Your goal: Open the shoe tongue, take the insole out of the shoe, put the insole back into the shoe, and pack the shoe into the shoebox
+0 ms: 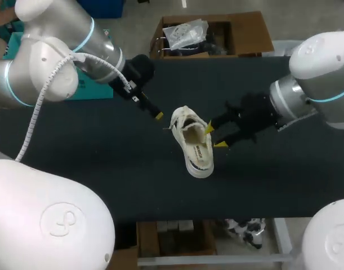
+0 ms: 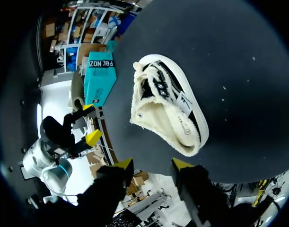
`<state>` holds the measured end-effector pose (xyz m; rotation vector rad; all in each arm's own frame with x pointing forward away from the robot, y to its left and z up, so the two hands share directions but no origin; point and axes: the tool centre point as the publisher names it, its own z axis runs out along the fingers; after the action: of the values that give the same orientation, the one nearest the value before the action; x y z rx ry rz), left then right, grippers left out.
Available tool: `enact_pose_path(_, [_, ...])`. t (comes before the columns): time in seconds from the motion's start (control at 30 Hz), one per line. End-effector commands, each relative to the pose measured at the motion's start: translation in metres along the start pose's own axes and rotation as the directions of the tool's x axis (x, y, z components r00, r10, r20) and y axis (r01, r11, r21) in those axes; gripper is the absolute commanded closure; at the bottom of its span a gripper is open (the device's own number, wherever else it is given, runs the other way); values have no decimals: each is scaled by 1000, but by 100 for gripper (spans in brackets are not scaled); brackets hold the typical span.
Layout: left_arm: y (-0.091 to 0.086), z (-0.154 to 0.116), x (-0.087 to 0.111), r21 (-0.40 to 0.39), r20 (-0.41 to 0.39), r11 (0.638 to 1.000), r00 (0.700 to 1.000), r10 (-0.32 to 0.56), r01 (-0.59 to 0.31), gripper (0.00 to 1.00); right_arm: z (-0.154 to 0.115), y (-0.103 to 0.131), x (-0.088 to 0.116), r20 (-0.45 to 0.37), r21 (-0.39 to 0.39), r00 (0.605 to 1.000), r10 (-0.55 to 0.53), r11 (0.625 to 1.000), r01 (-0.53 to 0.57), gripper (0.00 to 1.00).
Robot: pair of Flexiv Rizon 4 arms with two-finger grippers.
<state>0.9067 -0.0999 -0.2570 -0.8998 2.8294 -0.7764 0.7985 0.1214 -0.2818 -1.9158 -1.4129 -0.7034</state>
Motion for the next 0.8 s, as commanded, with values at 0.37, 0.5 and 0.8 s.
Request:
enact_pose_path(0.37, [-6, 42, 33, -480, 404, 582, 754, -518, 657, 0, -65, -10, -30, 75, 291, 654, -753, 644, 707, 0])
enact_pose_path(0.5, [-6, 42, 33, -480, 404, 582, 754, -518, 657, 0, -65, -10, -30, 75, 291, 654, -753, 644, 707, 0])
enact_pose_path(0.8, [-13, 54, 36, -512, 425, 472, 689, -587, 718, 0, -65, -6, -32, 80, 318, 587, -805, 579, 751, 0])
